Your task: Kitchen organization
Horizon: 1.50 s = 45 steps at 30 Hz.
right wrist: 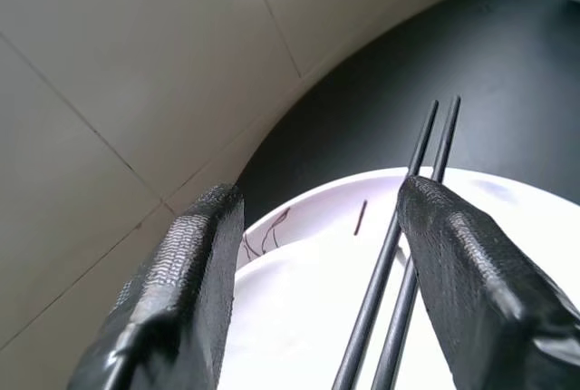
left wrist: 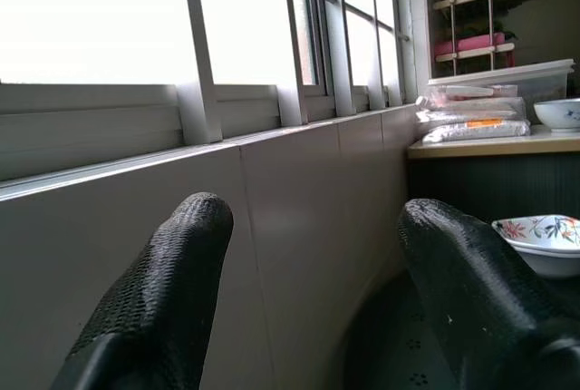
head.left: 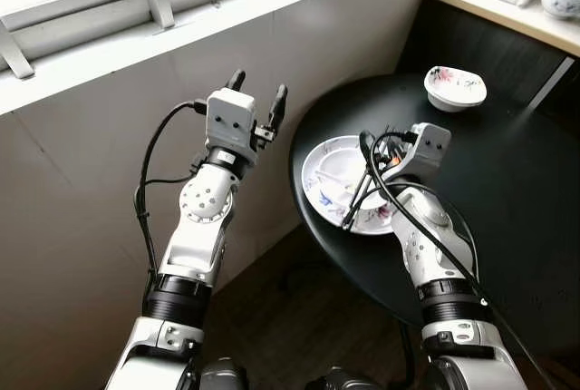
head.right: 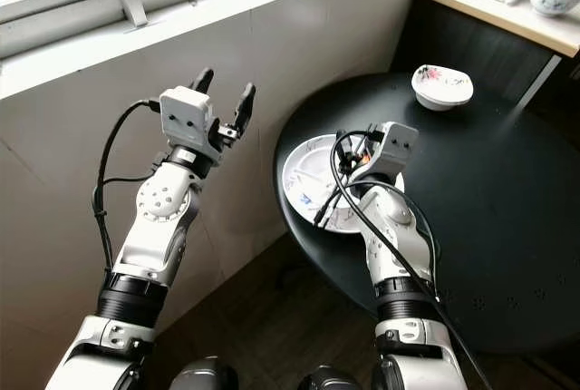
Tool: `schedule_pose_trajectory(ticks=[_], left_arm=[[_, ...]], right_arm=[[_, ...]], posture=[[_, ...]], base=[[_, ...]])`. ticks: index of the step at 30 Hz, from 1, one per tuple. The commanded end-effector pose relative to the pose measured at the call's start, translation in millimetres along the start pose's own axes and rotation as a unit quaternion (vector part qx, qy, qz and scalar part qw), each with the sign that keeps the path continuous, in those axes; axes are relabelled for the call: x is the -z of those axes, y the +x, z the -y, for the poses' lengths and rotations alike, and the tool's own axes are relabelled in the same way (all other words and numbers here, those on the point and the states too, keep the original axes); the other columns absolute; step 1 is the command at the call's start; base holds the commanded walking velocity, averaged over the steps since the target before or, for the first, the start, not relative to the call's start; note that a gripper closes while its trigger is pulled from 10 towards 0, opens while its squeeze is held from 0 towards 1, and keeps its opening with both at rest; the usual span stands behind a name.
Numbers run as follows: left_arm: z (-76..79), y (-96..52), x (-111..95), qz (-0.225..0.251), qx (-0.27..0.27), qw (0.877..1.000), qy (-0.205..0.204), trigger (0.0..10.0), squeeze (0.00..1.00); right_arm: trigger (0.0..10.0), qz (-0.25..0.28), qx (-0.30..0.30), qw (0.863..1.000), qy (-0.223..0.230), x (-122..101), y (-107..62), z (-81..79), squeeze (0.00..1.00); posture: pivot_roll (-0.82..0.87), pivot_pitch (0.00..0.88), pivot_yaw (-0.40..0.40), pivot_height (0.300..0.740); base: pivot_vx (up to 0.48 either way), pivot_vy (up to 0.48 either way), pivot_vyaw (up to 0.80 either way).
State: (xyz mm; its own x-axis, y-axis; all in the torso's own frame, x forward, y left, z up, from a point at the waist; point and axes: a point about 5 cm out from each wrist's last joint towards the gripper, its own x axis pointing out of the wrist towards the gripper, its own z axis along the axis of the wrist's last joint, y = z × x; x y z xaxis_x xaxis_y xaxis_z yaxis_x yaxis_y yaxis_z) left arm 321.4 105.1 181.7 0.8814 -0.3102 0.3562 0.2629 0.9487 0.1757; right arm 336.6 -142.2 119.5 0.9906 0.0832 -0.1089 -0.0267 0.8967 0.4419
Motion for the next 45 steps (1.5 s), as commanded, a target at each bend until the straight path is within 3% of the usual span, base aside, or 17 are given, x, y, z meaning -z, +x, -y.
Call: schedule_pose_trajectory(ticks=[1,16,34,45], left_arm=[[0.8,0.4,1.1,-0.005,0.004,1.0,0.002,10.0,0.0],[2.3,-0.3,2.4,-0.008,0.006,1.0,0.002,10.0,0.0],[3.0,-1.0,3.2,-0.009,0.007,1.0,0.002,10.0,0.0],[2.2,-0.8,4.1,-0.013,0.005,1.0,0.005,10.0,0.0]], right_arm=[[10.0,0.002,-0.011,1.0,0.01,-7.9,1.8,-7.1,0.0],[10.0,-0.087,0.033,0.995,-0.041,9.1,-0.1,1.2,0.0],[10.0,-0.108,0.041,0.993,-0.016,12.7,-0.9,2.8,0.0],[10.0,-0.133,0.047,0.989,0.03,17.6,-1.0,4.6,0.0]], posture=[[0.0,0.0,-0.06,0.74],[0.0,0.0,-0.06,0.74],[0.01,0.0,-0.063,0.74],[0.01,0.0,-0.065,0.74]], base=[[0.0,0.0,0.0],[0.0,0.0,0.0],[0.0,0.0,0.0],[0.0,0.0,0.0]])
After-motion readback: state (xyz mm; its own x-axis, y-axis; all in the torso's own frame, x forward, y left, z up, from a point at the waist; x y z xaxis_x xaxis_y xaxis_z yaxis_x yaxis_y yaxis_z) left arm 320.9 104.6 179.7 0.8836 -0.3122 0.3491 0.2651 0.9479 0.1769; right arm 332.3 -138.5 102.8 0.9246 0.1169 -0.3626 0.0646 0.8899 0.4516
